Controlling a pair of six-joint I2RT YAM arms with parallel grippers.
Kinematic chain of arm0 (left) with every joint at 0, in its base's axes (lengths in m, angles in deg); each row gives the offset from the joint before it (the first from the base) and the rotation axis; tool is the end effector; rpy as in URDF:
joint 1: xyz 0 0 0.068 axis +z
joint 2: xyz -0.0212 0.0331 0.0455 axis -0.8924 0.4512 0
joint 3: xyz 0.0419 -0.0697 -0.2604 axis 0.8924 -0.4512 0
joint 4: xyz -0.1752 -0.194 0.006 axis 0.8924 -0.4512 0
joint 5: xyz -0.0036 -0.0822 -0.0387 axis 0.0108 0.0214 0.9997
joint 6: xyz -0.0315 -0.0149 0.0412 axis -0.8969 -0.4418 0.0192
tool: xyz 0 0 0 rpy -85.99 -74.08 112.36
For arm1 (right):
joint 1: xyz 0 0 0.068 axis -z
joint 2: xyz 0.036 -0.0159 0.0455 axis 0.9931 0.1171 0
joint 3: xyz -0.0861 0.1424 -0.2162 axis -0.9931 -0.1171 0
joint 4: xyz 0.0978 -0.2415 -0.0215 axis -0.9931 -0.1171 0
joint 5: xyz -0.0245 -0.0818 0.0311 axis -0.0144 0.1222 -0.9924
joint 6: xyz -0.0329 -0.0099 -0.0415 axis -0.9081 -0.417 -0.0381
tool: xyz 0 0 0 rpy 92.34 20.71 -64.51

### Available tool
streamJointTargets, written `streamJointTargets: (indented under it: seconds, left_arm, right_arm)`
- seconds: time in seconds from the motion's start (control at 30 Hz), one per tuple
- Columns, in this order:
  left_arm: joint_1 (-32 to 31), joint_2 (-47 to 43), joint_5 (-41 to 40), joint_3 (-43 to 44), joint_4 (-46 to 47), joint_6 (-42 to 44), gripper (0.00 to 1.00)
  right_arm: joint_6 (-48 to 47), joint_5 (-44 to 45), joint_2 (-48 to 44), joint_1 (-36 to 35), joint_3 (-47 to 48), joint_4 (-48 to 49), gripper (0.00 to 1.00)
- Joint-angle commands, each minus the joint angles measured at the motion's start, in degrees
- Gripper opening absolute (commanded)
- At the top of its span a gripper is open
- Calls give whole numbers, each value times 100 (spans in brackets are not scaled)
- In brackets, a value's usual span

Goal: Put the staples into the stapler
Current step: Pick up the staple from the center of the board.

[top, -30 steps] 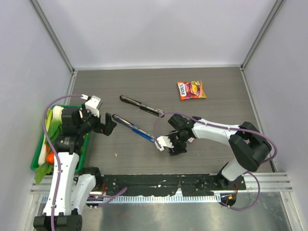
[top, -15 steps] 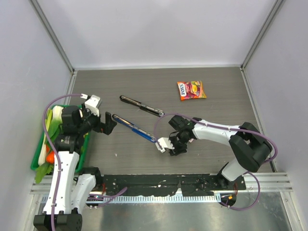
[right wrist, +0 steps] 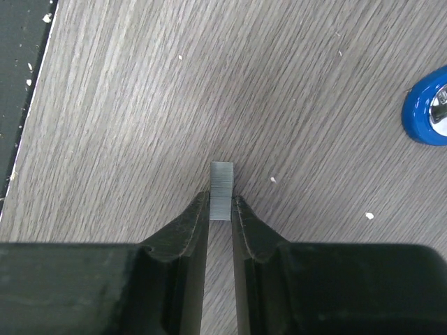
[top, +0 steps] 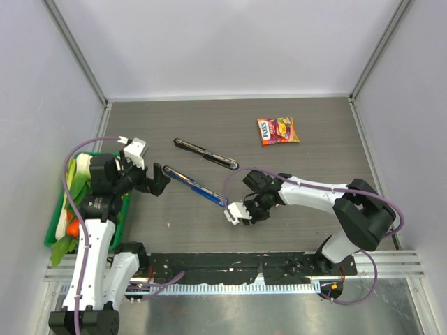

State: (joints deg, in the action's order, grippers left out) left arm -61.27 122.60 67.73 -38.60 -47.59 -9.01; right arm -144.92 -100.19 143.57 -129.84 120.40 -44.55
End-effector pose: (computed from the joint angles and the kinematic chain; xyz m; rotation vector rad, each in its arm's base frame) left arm 0.1555 -0.0131 0.3133 0.3936 2.0120 -0.4751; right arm 0.1691 0.2031 0.1572 -2.3548 1.3778 0.6027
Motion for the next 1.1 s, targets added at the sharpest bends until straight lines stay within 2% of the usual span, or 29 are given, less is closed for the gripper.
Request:
streamJointTargets:
  seconds: [0.0,0.2,0.3,0.33,0.4,0.53,0.63,0.83,0.93,1.0,1.07]
  left_arm:
    - [29,41,322,43,177,-77,100]
    - [-33,576,797,498,133,28,100]
    - [-139,866,1061,675,202,379,100]
    - [-426,911,1105,676,307,493,100]
    - [-612,981,1140,606,649,887,100]
    - [-1253,1130,1079,570,932,1811,100]
    - [-1439,1455,1122,763,1046,2137,100]
    - [-1877,1728,1782,992,1003,3190,100]
    - [-2396,1877,1467,1115,766,3875,100]
    - [-2930,2079,810,1194,555,4254,100]
    - [-3257,2290,342,1238,484,4684,99]
  right_arm:
    - [-112,127,107,-46,-54,19,20]
    - [98,118,29,-37,149,-245,18]
    - [343,65,-7,-2,298,-359,19]
    - [406,-30,-7,85,420,-446,19]
    - [529,-197,10,226,570,-630,19]
    - [801,-909,124,735,1114,-1043,20]
    - [846,-1638,378,1228,1570,-1553,20]
    - [741,-3009,1187,1905,2589,-2897,20]
    - [197,-3712,1723,2046,3127,-3925,19]
    - [-733,-4020,2092,2064,3486,-4957,20]
    - [-956,-4153,2286,2064,3620,-5350,21]
